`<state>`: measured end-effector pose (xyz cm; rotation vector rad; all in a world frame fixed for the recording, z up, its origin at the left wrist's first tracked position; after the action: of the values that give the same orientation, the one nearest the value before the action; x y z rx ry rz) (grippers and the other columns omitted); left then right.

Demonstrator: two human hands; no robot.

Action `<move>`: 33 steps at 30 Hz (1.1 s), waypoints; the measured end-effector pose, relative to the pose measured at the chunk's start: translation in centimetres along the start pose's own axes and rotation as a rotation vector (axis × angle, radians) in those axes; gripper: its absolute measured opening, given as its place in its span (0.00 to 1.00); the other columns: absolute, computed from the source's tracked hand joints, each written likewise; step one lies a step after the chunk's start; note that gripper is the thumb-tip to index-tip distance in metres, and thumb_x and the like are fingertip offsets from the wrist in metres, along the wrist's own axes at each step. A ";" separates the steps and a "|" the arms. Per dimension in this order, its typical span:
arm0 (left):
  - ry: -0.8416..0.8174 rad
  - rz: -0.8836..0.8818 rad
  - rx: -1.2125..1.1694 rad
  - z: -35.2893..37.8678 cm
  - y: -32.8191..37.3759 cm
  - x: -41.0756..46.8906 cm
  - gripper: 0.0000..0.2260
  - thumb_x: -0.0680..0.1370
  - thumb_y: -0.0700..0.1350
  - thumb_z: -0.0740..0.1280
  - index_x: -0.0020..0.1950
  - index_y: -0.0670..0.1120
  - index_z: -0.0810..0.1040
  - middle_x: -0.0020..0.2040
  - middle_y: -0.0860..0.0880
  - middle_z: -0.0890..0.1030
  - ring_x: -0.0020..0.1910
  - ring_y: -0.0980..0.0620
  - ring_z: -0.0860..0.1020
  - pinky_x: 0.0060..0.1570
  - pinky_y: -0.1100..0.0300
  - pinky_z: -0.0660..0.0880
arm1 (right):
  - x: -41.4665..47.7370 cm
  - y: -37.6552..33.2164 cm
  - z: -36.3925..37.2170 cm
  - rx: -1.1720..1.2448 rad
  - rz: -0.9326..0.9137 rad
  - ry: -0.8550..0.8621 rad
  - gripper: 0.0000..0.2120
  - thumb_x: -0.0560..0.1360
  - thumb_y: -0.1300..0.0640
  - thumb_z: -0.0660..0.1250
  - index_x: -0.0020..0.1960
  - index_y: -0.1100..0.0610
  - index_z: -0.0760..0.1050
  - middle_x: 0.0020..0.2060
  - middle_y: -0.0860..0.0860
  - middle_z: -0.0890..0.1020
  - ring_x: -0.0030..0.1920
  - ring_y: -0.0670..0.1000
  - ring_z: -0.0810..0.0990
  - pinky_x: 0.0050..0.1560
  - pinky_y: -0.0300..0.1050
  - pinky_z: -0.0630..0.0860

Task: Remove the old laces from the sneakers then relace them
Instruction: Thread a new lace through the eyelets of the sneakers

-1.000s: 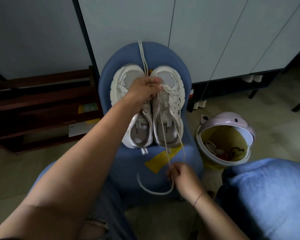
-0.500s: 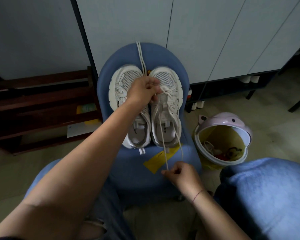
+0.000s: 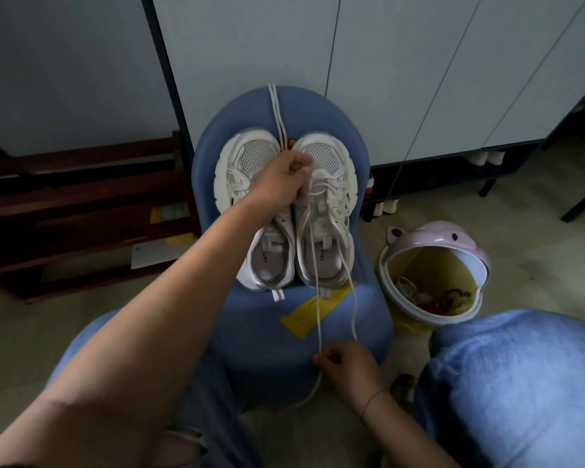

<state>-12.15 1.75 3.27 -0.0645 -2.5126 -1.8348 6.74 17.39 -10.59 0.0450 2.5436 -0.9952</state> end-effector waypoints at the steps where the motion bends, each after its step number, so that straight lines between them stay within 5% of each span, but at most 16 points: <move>1: -0.003 0.001 -0.004 0.0 0.0 0.0 0.09 0.83 0.40 0.60 0.62 0.44 0.74 0.42 0.50 0.78 0.33 0.57 0.76 0.33 0.67 0.73 | -0.1 0.0 0.0 -0.005 -0.004 -0.002 0.17 0.77 0.52 0.66 0.30 0.49 0.68 0.28 0.47 0.72 0.33 0.44 0.72 0.41 0.44 0.70; 10: -0.040 0.000 -0.029 -0.2 0.3 -0.5 0.10 0.84 0.47 0.59 0.58 0.44 0.76 0.43 0.48 0.78 0.41 0.52 0.77 0.42 0.60 0.76 | -0.1 -0.2 0.4 -0.081 0.025 -0.137 0.14 0.76 0.51 0.66 0.33 0.52 0.70 0.31 0.49 0.74 0.37 0.47 0.74 0.42 0.41 0.68; 16: -0.074 0.068 -0.013 -0.1 1.1 -1.7 0.11 0.84 0.48 0.59 0.59 0.44 0.76 0.46 0.49 0.78 0.45 0.54 0.77 0.46 0.62 0.75 | -2.0 -2.6 -2.6 0.302 -0.066 0.003 0.10 0.78 0.53 0.64 0.38 0.53 0.75 0.32 0.51 0.77 0.35 0.46 0.76 0.39 0.38 0.70; 19: -0.220 0.185 0.090 0.9 3.0 -3.7 0.14 0.85 0.47 0.57 0.61 0.41 0.78 0.52 0.49 0.80 0.48 0.58 0.78 0.49 0.71 0.74 | -3.0 -5.9 -6.6 0.555 -0.232 0.128 0.11 0.79 0.55 0.61 0.40 0.57 0.75 0.34 0.51 0.82 0.37 0.47 0.81 0.42 0.40 0.77; 22: -0.454 0.211 0.040 2.8 4.0 -6.2 0.16 0.85 0.46 0.56 0.57 0.37 0.80 0.50 0.42 0.83 0.50 0.48 0.81 0.57 0.59 0.76 | -3.3 -8.8 -10.4 0.653 -0.344 0.150 0.12 0.80 0.58 0.58 0.41 0.59 0.73 0.29 0.51 0.78 0.30 0.50 0.77 0.34 0.38 0.76; 25: -0.548 0.251 0.098 3.2 4.3 -7.6 0.19 0.83 0.51 0.58 0.47 0.38 0.81 0.41 0.42 0.81 0.41 0.49 0.79 0.50 0.54 0.76 | -2.3 -10.0 -13.5 0.663 -0.400 0.224 0.12 0.81 0.57 0.57 0.40 0.59 0.73 0.24 0.49 0.71 0.26 0.46 0.68 0.27 0.38 0.69; 28: -0.516 0.269 0.041 1.9 4.6 -7.7 0.13 0.81 0.47 0.62 0.43 0.40 0.80 0.34 0.42 0.73 0.33 0.51 0.69 0.36 0.61 0.68 | -1.3 -10.0 -15.9 0.781 -0.374 0.240 0.13 0.81 0.57 0.57 0.40 0.60 0.73 0.23 0.48 0.67 0.24 0.45 0.62 0.26 0.39 0.62; 33: -0.120 0.198 -0.179 -2.2 3.9 -5.4 0.13 0.82 0.45 0.63 0.39 0.45 0.79 0.29 0.51 0.73 0.31 0.56 0.70 0.37 0.65 0.71 | -0.5 -8.5 -18.0 0.876 -0.327 0.108 0.12 0.80 0.58 0.57 0.41 0.62 0.72 0.23 0.48 0.65 0.23 0.45 0.60 0.24 0.36 0.61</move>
<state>-6.57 0.79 7.36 -0.4228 -2.3074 -2.0203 -0.74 22.92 7.04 -0.0743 2.0304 -2.2066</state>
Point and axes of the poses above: each hand's wrist, its own x-axis towards the middle knuckle, its own z-axis out of the palm, y = z × x, the point moved 4 cm from there along x, towards the middle knuckle
